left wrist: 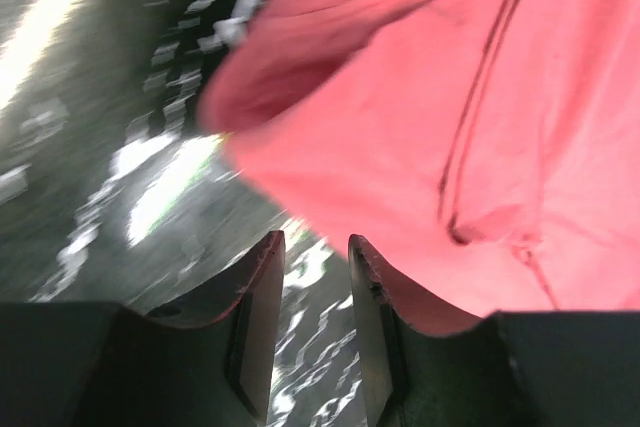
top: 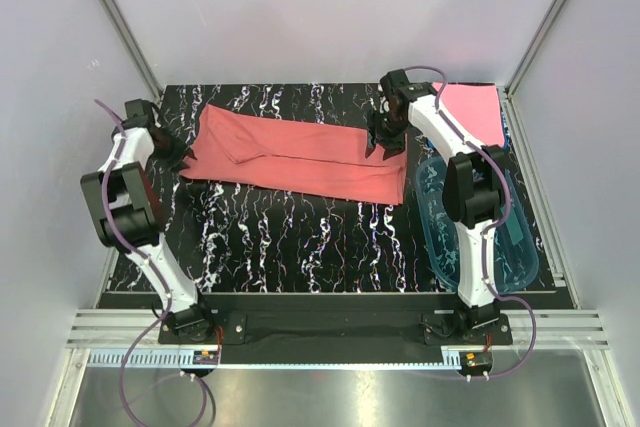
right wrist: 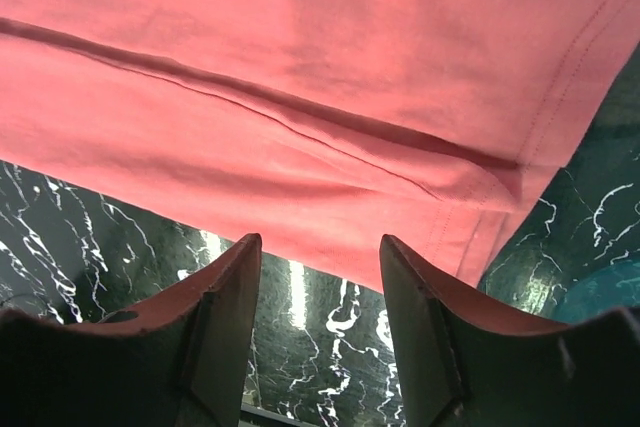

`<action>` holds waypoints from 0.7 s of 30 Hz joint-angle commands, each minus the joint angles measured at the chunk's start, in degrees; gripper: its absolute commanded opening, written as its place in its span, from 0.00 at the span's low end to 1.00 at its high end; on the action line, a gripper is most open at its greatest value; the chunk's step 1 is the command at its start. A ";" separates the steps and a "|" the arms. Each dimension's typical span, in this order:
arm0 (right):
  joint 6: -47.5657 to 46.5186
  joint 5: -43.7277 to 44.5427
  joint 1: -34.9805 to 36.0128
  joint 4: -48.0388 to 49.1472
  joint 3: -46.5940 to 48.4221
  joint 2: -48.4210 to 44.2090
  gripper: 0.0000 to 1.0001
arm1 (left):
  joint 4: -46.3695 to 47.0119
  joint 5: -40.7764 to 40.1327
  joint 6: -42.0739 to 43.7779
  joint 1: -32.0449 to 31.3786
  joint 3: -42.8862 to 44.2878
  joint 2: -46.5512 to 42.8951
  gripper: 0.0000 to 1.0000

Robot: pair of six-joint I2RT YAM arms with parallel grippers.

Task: Fold and stack the t-shirts
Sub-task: Fold the tshirt

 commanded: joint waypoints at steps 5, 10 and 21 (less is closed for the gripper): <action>-1.04 2.86 -0.26 -1.57 -1.56 0.12 0.59 | 3.49 6.36 -4.88 0.44 7.67 12.16 0.36; -1.57 5.05 -0.44 -1.65 -1.03 1.79 0.59 | -5.64 -3.03 -7.17 1.76 6.63 13.23 0.34; -1.66 3.31 -0.88 -1.40 0.29 3.91 0.56 | -4.60 -13.34 -5.51 7.65 -7.71 0.40 0.34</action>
